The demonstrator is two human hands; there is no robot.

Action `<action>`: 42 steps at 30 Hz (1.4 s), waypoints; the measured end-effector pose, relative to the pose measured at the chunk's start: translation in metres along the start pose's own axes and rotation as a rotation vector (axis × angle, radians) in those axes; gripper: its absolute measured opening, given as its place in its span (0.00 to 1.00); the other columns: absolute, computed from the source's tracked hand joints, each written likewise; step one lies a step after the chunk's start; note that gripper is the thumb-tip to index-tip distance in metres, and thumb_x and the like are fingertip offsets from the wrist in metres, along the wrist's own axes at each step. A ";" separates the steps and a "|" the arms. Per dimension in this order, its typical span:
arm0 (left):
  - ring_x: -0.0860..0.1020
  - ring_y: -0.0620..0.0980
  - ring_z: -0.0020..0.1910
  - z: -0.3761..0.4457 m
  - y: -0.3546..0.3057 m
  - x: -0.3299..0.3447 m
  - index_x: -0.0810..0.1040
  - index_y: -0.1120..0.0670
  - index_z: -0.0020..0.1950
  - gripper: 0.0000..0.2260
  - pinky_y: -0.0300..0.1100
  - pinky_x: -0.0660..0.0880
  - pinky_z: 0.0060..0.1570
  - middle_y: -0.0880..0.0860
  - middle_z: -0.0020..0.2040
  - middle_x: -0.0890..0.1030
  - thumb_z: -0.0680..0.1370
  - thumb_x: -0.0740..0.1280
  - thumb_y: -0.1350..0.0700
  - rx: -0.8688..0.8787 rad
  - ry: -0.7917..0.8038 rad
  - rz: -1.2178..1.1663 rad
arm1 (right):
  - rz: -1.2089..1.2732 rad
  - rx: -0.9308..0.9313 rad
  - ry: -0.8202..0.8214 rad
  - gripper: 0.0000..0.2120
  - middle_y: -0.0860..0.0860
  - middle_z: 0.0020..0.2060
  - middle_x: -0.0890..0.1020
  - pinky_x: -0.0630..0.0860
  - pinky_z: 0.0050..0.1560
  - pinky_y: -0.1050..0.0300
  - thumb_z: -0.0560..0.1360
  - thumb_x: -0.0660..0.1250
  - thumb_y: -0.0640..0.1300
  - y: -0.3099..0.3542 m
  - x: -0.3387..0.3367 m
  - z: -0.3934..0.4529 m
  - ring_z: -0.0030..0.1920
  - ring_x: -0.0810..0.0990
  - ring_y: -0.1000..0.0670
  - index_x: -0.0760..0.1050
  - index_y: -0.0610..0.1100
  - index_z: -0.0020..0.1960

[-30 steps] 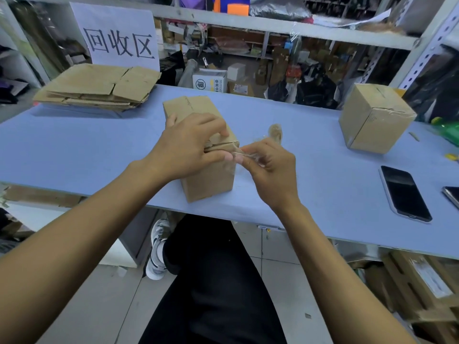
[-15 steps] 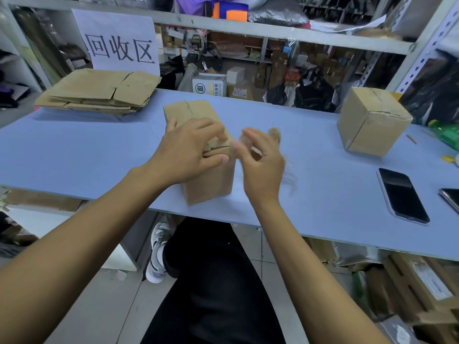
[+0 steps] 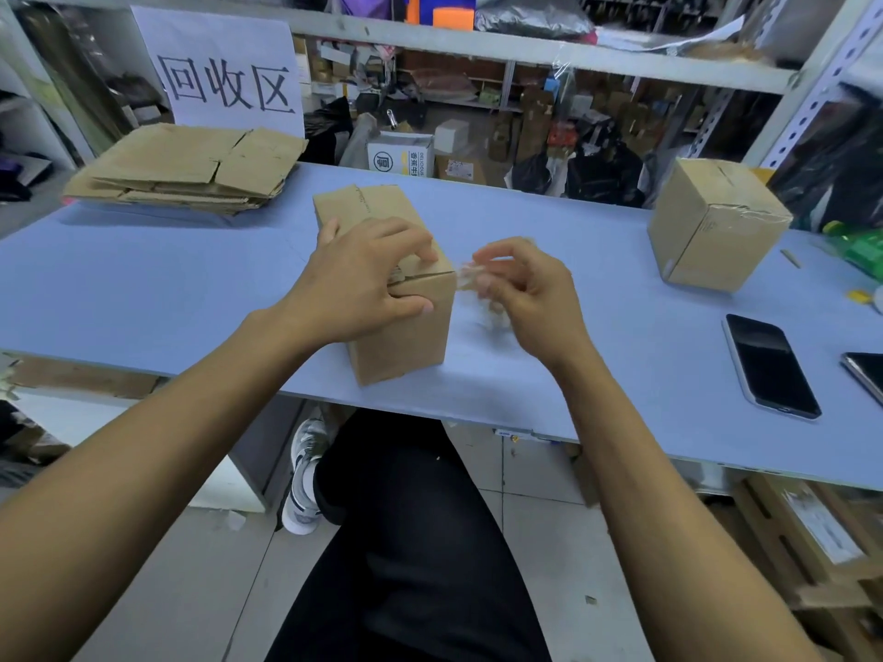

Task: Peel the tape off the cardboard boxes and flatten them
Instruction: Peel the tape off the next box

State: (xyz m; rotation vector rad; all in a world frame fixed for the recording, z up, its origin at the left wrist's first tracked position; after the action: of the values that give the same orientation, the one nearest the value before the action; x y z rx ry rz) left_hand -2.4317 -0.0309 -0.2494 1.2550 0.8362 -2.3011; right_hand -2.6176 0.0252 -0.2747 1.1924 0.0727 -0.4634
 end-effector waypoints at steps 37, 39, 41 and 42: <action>0.65 0.53 0.72 -0.034 0.001 -0.029 0.76 0.42 0.65 0.23 0.54 0.63 0.71 0.47 0.69 0.72 0.69 0.70 0.45 -0.354 -0.439 -0.331 | -0.111 0.057 0.148 0.30 0.54 0.66 0.71 0.72 0.61 0.59 0.76 0.72 0.55 0.019 0.032 0.006 0.63 0.74 0.54 0.65 0.58 0.75; 0.66 0.54 0.70 -0.046 0.010 -0.028 0.68 0.42 0.72 0.28 0.45 0.64 0.64 0.50 0.71 0.69 0.73 0.71 0.49 -0.564 -0.437 -0.429 | -0.132 0.089 0.211 0.34 0.54 0.66 0.74 0.73 0.58 0.62 0.75 0.74 0.56 0.022 0.045 0.005 0.62 0.76 0.56 0.63 0.60 0.76; 0.69 0.52 0.69 -0.057 0.013 -0.025 0.65 0.47 0.75 0.27 0.42 0.65 0.60 0.51 0.71 0.70 0.77 0.70 0.52 -0.680 -0.442 -0.465 | -0.108 0.128 0.186 0.34 0.53 0.60 0.80 0.73 0.56 0.61 0.75 0.73 0.56 0.024 0.054 0.004 0.58 0.80 0.56 0.64 0.57 0.77; 0.71 0.51 0.68 -0.062 0.014 -0.025 0.65 0.50 0.75 0.26 0.42 0.66 0.60 0.50 0.71 0.72 0.78 0.68 0.53 -0.707 -0.475 -0.484 | -0.104 0.141 0.160 0.32 0.54 0.55 0.83 0.73 0.56 0.60 0.76 0.72 0.56 0.025 0.057 0.003 0.57 0.80 0.56 0.65 0.55 0.76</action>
State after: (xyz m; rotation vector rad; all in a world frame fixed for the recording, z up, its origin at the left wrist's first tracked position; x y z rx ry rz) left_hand -2.3715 0.0011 -0.2586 0.2036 1.6806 -2.1520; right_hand -2.5565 0.0122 -0.2683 1.3681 0.2434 -0.4695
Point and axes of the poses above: each hand's wrist, its own z-axis towards the middle knuckle, its own x-axis out of the palm, y = z × x, the point moved 6 cm from there along z, towards the middle knuckle
